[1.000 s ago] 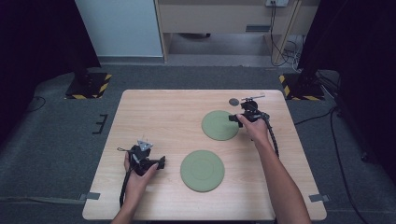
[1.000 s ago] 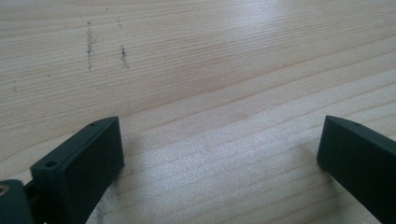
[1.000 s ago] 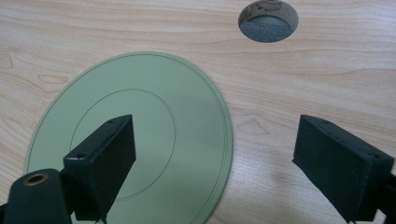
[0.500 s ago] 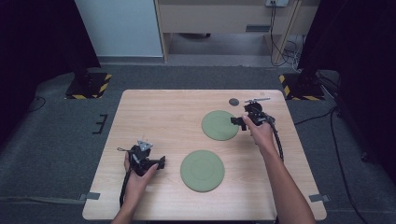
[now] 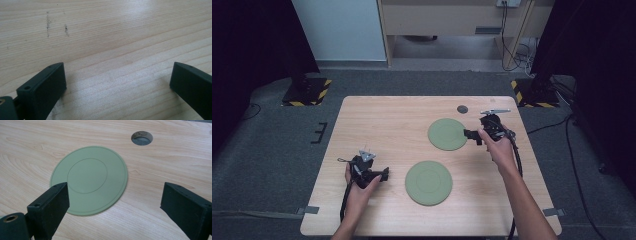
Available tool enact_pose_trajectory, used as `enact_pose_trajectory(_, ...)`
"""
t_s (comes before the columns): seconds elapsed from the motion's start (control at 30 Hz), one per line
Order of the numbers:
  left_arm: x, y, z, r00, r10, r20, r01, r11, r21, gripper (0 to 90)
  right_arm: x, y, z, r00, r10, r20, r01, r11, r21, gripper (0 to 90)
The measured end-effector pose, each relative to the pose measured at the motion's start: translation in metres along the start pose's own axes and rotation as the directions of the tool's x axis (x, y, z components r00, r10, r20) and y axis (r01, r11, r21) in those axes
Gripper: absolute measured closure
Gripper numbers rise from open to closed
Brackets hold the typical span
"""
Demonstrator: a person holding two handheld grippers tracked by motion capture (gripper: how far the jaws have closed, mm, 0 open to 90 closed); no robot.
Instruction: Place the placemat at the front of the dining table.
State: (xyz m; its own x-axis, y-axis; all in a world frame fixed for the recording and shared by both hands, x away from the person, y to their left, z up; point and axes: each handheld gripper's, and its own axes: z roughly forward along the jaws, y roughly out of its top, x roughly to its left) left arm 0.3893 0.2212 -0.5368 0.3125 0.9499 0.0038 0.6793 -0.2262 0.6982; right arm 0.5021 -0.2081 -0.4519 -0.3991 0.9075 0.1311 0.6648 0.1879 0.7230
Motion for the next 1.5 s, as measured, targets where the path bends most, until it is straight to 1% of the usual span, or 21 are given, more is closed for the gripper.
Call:
enact_pose_trajectory(0.1,0.0,0.0,0.0,1.0,-0.001,0.0,0.001,1.0,0.0,0.0,-0.001,-0.004,-0.009,1.0,0.008,0.0,-0.008,1.0,-0.015,8.4)
enact_pose_trajectory(0.13,0.0,0.0,0.0,1.0,-0.001,0.0,0.001,1.0,0.0,0.0,-0.001,-0.004,-0.009,1.0,0.008,0.0,-0.008,1.0,-0.015,8.4)
enact_pose_trajectory(0.17,0.0,0.0,0.0,1.0,-0.001,0.0,0.001,1.0,0.0,0.0,-0.001,-0.008,-0.015,1.0,0.005,-0.004,-0.005,1.0,-0.024,8.3)
enact_pose_trajectory(0.23,0.0,0.0,0.0,1.0,-0.001,-0.001,0.001,1.0,-0.001,0.0,-0.001,-0.009,-0.017,1.0,0.007,-0.007,-0.007,1.0,-0.029,8.3)
enact_pose_trajectory(0.3,0.0,0.0,0.0,1.0,-0.001,0.0,0.001,1.0,-0.001,0.0,-0.001,-0.014,-0.024,0.9999,0.009,-0.013,-0.01,0.999,-0.044,8.2)
enact_pose_trajectory(0.33,0.0,0.0,0.0,1.0,-0.002,-0.001,0.002,1.0,-0.001,0.0,-0.001,-0.014,-0.024,0.9999,0.009,-0.013,-0.01,0.999,-0.044,8.2)
enact_pose_trajectory(0.37,0.0,0.0,0.0,1.0,-0.003,-0.002,0.003,1.0,0.0,0.0,-0.002,-0.019,-0.028,0.9997,0.011,-0.021,-0.012,0.999,-0.048,8.1)
enact_pose_trajectory(0.47,0.0,0.0,0.0,1.0,-0.003,-0.002,0.003,1.0,0.0,0.0,-0.003,-0.024,-0.03,0.9996,0.009,-0.027,-0.01,0.999,-0.05,8.1)
enact_pose_trajectory(0.53,0.0,0.0,0.0,1.0,-0.003,-0.002,0.003,1.0,0.0,0.0,-0.007,-0.033,-0.032,0.9996,0.007,-0.028,-0.008,0.999,-0.037,7.9)
enact_pose_trajectory(0.8,0.0,0.0,0.0,1.0,-0.003,-0.003,0.003,1.0,-0.001,0.0,-0.013,-0.05,-0.036,0.9997,0.004,-0.022,-0.004,1.0,-0.016,7.6)
enact_pose_trajectory(0.97,0.0,0.0,0.0,1.0,-0.003,-0.003,0.003,1.0,-0.001,0.0,-0.014,-0.054,-0.039,0.9997,0.004,-0.024,-0.004,1.0,-0.013,7.5)
enact_pose_trajectory(1.23,0.0,0.0,0.0,1.0,-0.003,-0.003,0.003,1.0,-0.001,0.0,-0.011,-0.062,-0.046,0.999,-0.021,-0.04,0.02,1.0,-0.017,7.3)
enact_pose_trajectory(1.5,0.0,0.0,0.0,1.0,-0.003,-0.003,0.003,1.0,0.0,0.0,-0.009,-0.068,-0.05,0.9988,-0.026,-0.043,0.025,0.999,-0.02,7.1)
